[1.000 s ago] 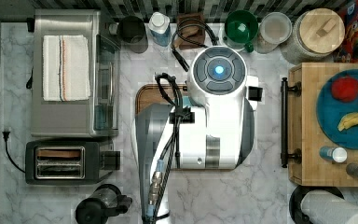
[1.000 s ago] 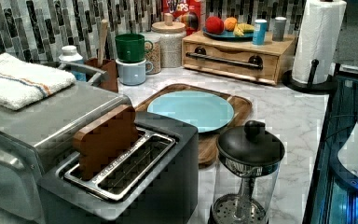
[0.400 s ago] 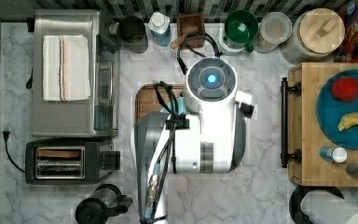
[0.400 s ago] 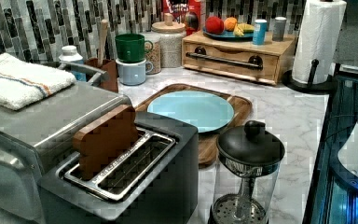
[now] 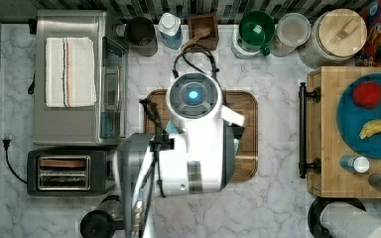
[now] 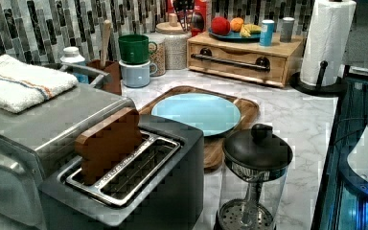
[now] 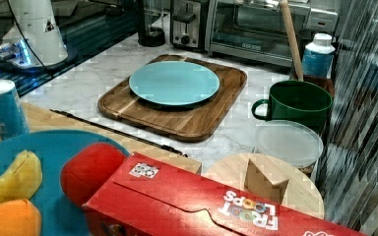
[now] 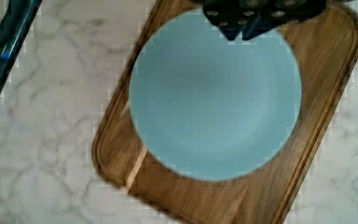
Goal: Pick up the toast.
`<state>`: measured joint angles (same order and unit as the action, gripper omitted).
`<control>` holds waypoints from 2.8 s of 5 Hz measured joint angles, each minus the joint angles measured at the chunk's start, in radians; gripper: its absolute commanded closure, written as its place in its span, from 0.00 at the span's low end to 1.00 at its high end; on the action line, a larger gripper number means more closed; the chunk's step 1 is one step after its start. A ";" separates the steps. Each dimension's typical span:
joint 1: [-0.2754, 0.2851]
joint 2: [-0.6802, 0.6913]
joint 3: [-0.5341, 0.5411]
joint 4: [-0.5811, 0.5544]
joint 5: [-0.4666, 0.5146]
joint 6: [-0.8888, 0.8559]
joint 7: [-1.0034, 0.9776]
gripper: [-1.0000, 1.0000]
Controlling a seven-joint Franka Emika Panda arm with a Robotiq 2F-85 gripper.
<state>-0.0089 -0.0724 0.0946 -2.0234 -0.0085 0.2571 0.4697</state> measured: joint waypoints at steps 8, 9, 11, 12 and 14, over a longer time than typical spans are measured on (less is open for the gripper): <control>0.153 0.052 0.336 0.098 0.191 -0.025 0.702 0.00; 0.152 0.053 0.343 0.095 0.204 0.057 0.729 0.00; 0.154 0.059 0.352 0.095 0.202 0.130 0.870 0.00; 0.163 0.081 0.361 0.095 0.204 0.120 0.887 0.00; 0.191 0.167 0.404 0.076 0.205 0.132 0.912 0.00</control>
<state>0.1825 0.0948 0.4990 -1.9473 0.1964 0.3894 1.3818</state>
